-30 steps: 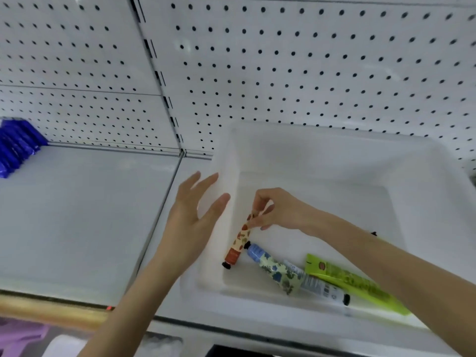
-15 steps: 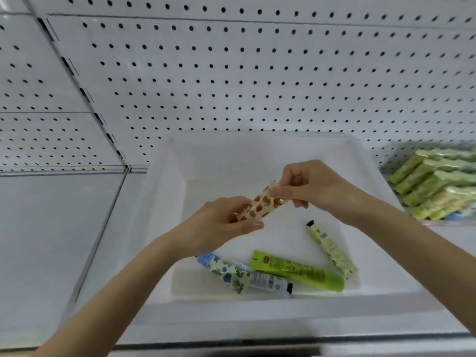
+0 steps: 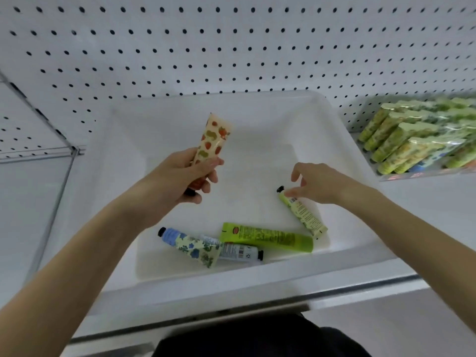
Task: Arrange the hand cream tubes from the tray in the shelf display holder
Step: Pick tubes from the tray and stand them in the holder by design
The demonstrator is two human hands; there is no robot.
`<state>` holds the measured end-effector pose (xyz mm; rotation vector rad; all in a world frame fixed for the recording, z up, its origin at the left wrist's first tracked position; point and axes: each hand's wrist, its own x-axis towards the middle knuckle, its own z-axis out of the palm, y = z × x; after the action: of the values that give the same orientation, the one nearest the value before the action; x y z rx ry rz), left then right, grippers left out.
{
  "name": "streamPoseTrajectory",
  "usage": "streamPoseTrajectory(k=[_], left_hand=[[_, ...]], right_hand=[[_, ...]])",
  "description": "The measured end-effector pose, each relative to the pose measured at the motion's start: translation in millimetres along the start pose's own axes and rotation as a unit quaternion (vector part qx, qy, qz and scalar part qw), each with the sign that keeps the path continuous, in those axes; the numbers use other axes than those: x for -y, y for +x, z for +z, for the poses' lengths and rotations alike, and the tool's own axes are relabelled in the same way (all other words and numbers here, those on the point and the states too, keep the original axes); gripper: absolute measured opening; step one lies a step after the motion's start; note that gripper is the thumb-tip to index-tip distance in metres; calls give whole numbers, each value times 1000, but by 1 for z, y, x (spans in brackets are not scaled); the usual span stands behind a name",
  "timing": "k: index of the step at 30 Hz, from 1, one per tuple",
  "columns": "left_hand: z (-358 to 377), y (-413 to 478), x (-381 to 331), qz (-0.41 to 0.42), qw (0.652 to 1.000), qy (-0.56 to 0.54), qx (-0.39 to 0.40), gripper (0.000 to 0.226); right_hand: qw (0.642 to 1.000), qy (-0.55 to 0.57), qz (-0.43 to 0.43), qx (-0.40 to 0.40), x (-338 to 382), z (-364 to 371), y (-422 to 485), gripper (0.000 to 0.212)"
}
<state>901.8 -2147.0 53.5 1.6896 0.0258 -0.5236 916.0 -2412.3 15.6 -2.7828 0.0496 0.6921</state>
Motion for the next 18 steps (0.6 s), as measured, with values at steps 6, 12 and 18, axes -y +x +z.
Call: streamPoseTrajectory(k=[6,12,18], left_hand=[[3,3,3,-71,997,1,26,25],[6,2,2,-103,994,-39,17,30],[6,4,4,-80,996,-31,-3,30]], right_hand=[[999,-42,-25,15,9,8,9,41],[987,143,-56,40,14,-5,12,27],[865,473,-155,54,33,-28,-3,13]])
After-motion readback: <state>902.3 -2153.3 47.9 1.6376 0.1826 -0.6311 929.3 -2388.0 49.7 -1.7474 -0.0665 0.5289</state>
